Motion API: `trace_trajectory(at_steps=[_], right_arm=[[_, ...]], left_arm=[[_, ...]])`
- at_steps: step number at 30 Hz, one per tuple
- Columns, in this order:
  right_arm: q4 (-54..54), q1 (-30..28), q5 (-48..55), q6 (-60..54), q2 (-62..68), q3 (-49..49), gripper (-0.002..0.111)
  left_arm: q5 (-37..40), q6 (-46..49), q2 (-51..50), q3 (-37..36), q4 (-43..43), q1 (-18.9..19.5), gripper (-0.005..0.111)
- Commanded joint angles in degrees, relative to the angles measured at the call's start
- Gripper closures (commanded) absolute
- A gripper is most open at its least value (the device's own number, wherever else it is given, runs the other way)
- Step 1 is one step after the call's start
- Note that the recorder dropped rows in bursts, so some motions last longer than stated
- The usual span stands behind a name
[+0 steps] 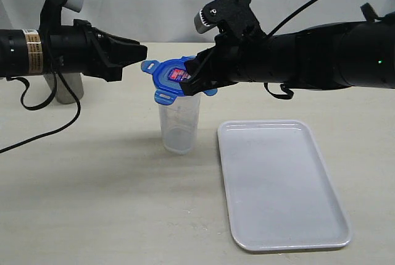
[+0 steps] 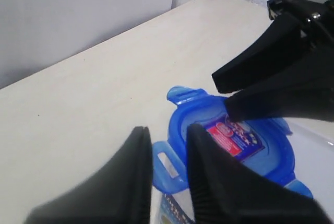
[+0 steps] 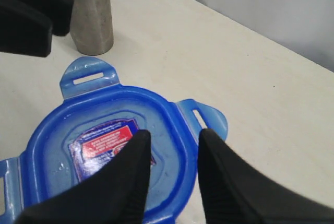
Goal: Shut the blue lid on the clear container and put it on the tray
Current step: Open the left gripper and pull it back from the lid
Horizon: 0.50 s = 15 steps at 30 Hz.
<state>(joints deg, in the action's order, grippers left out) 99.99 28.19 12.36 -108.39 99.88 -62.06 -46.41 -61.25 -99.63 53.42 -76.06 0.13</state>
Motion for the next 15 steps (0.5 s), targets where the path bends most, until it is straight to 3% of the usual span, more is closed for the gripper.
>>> trace_trajectory(at_steps=[1, 7, 15], right_arm=[[-0.6, 0.0, -0.2, 0.0, 0.2, 0.2, 0.078], [-0.6, 0.0, -0.2, 0.0, 0.2, 0.2, 0.078], [-0.6, 0.0, -0.3, 0.0, 0.2, 0.2, 0.078]], left_arm=[[-0.2, 0.5, 0.1, 0.0, -3.2, 0.1, 0.107], [0.9, 7.0, -3.6, 0.0, 0.7, -2.2, 0.107], [-0.6, 6.9, -4.4, 0.0, 0.8, -2.2, 0.107]])
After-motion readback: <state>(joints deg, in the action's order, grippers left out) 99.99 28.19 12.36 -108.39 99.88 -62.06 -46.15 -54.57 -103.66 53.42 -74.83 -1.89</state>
